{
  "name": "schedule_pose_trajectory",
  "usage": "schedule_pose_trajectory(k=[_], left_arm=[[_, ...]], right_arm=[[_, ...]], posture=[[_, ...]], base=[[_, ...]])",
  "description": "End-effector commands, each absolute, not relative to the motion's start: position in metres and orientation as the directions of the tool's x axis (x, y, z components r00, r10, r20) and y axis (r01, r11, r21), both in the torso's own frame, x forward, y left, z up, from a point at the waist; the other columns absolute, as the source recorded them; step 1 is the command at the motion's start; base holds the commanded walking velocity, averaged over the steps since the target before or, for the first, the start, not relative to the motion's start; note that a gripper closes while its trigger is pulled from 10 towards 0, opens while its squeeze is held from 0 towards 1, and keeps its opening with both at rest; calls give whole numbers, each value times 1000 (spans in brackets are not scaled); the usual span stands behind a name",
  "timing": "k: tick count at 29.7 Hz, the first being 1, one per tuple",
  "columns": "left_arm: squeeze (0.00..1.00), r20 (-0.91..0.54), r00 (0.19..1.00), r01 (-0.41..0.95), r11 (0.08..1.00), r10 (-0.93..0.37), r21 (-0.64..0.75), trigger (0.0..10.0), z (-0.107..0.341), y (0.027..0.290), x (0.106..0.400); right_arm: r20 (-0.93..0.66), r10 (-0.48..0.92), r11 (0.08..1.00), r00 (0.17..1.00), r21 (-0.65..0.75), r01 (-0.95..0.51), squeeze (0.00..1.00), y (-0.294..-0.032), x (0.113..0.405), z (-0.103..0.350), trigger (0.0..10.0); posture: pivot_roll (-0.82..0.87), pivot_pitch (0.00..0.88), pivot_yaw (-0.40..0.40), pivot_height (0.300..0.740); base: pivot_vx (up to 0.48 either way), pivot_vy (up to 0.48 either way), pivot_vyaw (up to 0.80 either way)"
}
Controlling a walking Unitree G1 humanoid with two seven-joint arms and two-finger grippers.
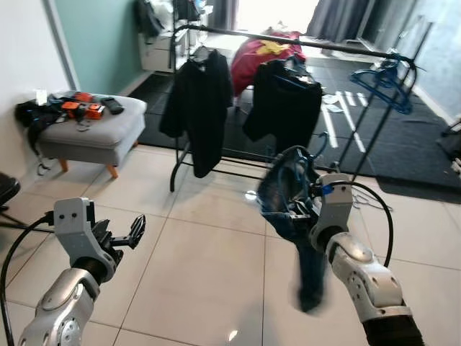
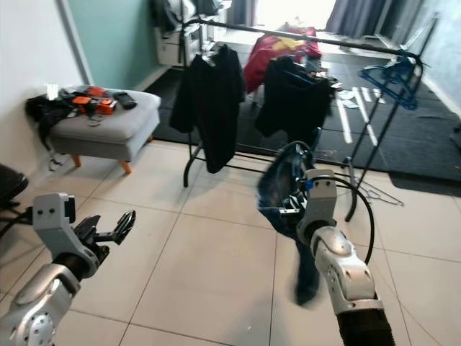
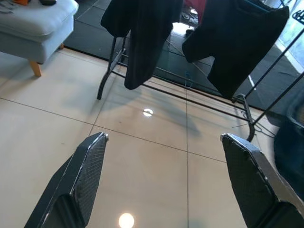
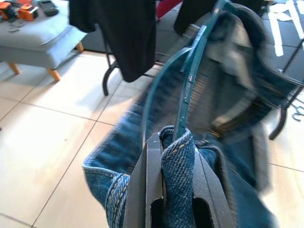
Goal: Hang hanger
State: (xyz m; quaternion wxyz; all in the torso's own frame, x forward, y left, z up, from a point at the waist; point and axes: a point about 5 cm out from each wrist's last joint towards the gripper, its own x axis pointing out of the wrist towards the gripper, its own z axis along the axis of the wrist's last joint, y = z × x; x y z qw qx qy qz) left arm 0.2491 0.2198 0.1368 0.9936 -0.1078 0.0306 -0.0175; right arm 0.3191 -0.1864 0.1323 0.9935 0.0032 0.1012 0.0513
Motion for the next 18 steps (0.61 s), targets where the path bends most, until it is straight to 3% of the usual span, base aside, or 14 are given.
schedule_pose_trajectory(k=[1,9,18], left_arm=[[0,-55,998,11,974,-24,-227,10000,135,217,250],[0,-62,998,-23,978,11,-206,10000,138,211,250],[0,-48,999,-28,982,20,-184,10000,140,212,251]], right_arm=[[-99,83,996,992,-19,-86,0,-187,328,153,10000],[-85,41,997,996,-60,-47,0,-189,334,154,10000],[-47,99,991,994,-90,-103,0,-184,339,164,10000]], posture=[[-76,56,-51,736],[-75,52,-54,736],[-77,56,-50,736]], base=[[458,0,0],[458,0,0],[457,0,0]])
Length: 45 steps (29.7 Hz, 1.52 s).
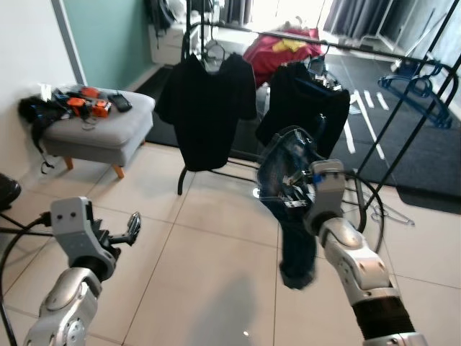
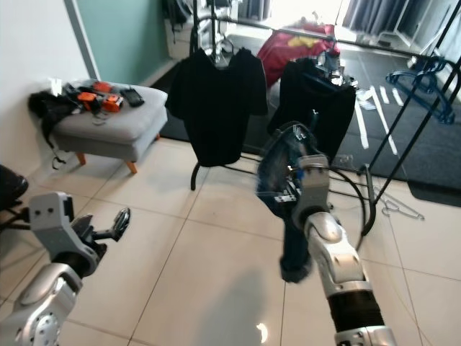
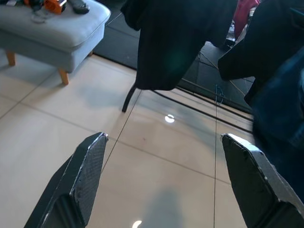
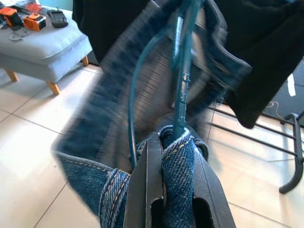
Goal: Hang hanger
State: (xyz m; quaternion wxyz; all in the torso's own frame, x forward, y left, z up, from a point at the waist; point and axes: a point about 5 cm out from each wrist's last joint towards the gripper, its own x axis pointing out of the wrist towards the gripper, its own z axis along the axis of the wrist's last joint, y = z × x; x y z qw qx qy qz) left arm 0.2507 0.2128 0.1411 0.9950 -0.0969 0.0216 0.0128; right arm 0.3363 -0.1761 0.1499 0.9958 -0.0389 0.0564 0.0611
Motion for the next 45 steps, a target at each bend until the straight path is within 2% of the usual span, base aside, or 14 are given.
schedule_pose_trajectory(k=[1,9,19,25,26,28,33,45], left_arm=[[0,-48,999,-28,982,20,-184,10000,140,212,251],[0,-33,999,-8,986,3,-167,10000,146,210,258],[0,-31,1000,2,989,-6,-150,10000,147,208,260],[0,-30,1000,-6,990,2,-144,10000,148,208,260],[0,-33,999,-38,990,33,-133,10000,148,212,261],[0,-33,999,-38,990,33,-133,10000,148,212,261],[0,-44,997,-74,990,69,-121,10000,148,216,261],[0,-41,999,-35,995,31,-94,10000,148,209,262]], right_arm=[[-47,99,991,994,-90,-103,0,-184,339,164,10000],[-14,59,993,998,-105,-60,0,-200,351,183,10000],[2,34,994,999,-99,-34,0,-209,357,194,10000],[12,54,994,998,-95,-53,0,-208,358,197,10000],[-6,124,990,992,-74,-124,0,-200,359,199,10000],[-6,124,990,992,-74,-124,0,-200,359,199,10000],[-45,254,966,966,-29,-256,0,-185,359,198,10000],[-45,276,961,960,16,-275,0,-180,361,200,10000]], posture=[[-77,56,-50,736],[-83,56,-46,736],[-84,56,-46,736],[-84,57,-45,736],[-83,59,-44,736],[-83,59,-44,736],[-83,61,-42,736],[-82,61,-41,736]], base=[[458,0,0],[458,0,0],[457,0,-639],[455,0,0],[458,0,0],[458,0,0],[458,0,0],[458,0,0]])
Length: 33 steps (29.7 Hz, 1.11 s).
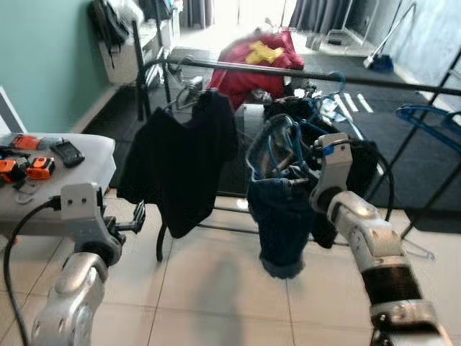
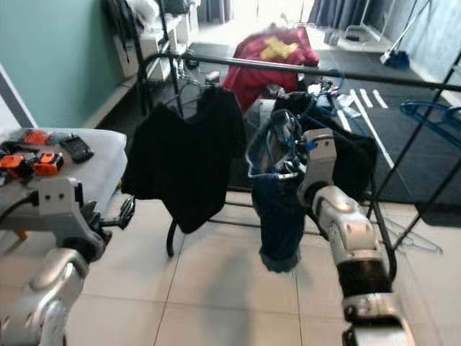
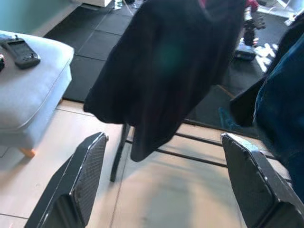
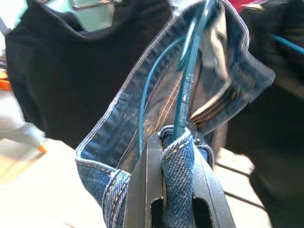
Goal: Hang hanger
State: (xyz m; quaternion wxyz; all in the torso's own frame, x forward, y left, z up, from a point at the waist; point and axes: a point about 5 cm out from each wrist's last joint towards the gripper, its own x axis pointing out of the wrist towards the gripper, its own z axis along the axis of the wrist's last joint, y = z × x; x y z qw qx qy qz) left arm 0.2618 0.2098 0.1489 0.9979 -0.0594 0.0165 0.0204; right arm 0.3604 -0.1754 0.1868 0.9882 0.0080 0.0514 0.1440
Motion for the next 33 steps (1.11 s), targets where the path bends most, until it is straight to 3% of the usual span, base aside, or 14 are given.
schedule_pose_trajectory(k=[1,8,26,33], left_arm=[[0,-41,999,-35,995,31,-94,10000,148,209,262],[0,-42,998,-40,995,37,-93,10000,148,209,262],[0,-45,999,-21,995,17,-95,10000,146,207,262],[0,-63,998,-13,994,7,-106,10000,144,205,262]], right_arm=[[-45,276,961,960,16,-275,0,-180,361,200,10000],[-50,281,960,958,14,-281,0,-177,362,201,10000],[-83,157,987,984,-32,-160,0,-200,371,206,10000],[-185,127,984,975,-104,-148,0,-205,371,193,10000]], posture=[[-82,61,-41,736],[-77,58,-44,736],[-75,51,-44,736],[-76,53,-44,736]], base=[[458,0,0],[457,0,0],[459,0,0],[0,0,0]])
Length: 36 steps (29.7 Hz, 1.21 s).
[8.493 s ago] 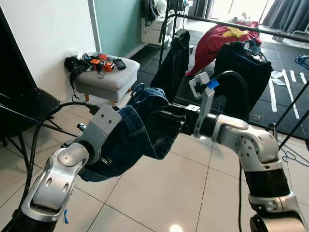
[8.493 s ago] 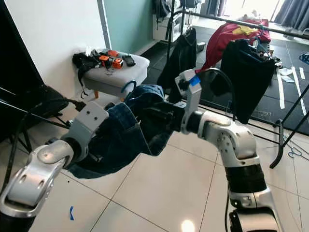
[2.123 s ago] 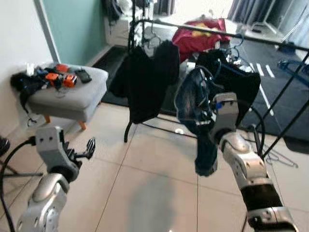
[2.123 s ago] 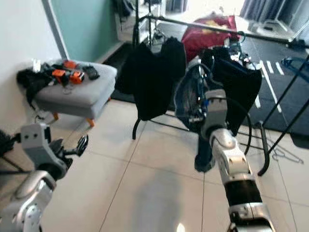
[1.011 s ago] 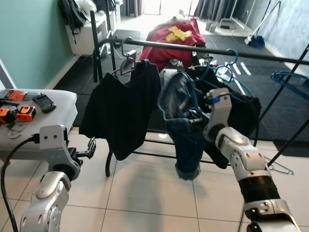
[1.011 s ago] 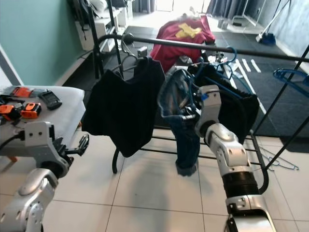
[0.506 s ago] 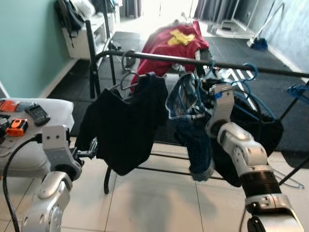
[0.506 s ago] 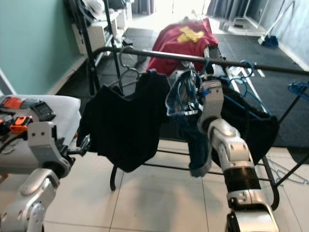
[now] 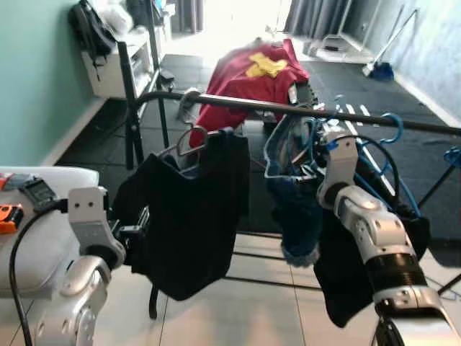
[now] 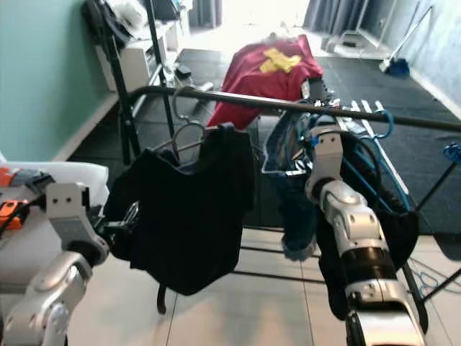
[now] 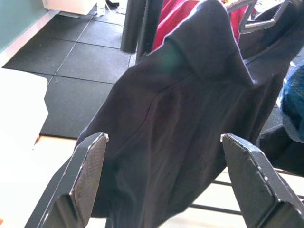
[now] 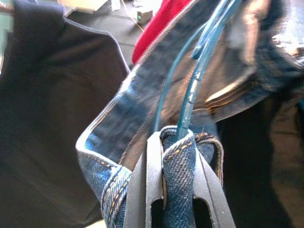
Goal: Hang hanger
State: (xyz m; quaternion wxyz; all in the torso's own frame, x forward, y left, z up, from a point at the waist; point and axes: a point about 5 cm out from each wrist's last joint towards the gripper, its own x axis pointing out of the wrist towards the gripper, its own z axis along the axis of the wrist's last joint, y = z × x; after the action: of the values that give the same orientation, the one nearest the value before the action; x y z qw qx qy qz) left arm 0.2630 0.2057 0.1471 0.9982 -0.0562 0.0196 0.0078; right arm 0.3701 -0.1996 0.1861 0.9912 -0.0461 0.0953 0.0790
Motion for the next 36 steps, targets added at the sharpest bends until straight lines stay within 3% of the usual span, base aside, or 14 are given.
schedule_pose_trajectory(k=[1,4,11,12,13,27,28,30,31,33,36], left_arm=[[0,-74,997,-17,993,8,-114,10000,142,205,262],[0,-92,996,-18,992,6,-124,10000,141,205,261],[0,-104,994,8,993,-20,-117,10000,140,203,261],[0,-105,994,23,994,-35,-109,10000,140,202,261],[0,-106,993,35,994,-46,-105,10000,140,201,261],[0,-88,993,72,995,-78,-72,10000,143,200,259],[0,-76,994,72,995,-77,-70,10000,144,201,258],[0,-76,994,72,995,-77,-70,10000,144,201,258],[0,-66,995,67,995,-72,-70,10000,145,203,257],[0,-66,995,67,995,-72,-70,10000,145,203,257],[0,-37,998,52,996,-55,-69,10000,148,207,254]], right_arm=[[-241,124,979,963,-130,-159,0,-206,370,184,10000],[-368,127,967,921,-159,-197,0,-205,362,161,10000],[-433,129,963,892,-160,-216,0,-204,357,147,10000],[-442,124,963,888,-161,-215,451,-204,355,145,10000],[-447,122,963,886,-161,-214,1000,-206,354,143,10000],[-332,144,970,932,-139,-200,1000,-200,354,154,10000],[-240,155,971,958,-139,-192,1000,-193,351,163,10000],[-240,155,971,958,-139,-192,1000,-193,351,163,10000],[-152,162,968,975,-169,-187,1000,-184,345,170,10000],[-152,162,968,975,-169,-187,1000,-184,345,170,10000],[-9,154,958,988,-243,-152,1000,-167,329,183,10000]], posture=[[-77,58,-44,736],[-79,62,-42,736],[-80,63,-42,736],[-82,64,-43,736],[-82,65,-44,736],[-91,69,-44,736],[-99,71,-44,736],[-99,71,-44,736],[-102,73,-43,736],[-102,73,-43,736],[-111,75,-42,736]], base=[[0,0,0],[0,0,0],[0,0,0],[0,0,0],[0,0,0],[0,0,0],[0,0,0],[0,0,0],[0,0,0],[0,0,0],[0,0,0]])
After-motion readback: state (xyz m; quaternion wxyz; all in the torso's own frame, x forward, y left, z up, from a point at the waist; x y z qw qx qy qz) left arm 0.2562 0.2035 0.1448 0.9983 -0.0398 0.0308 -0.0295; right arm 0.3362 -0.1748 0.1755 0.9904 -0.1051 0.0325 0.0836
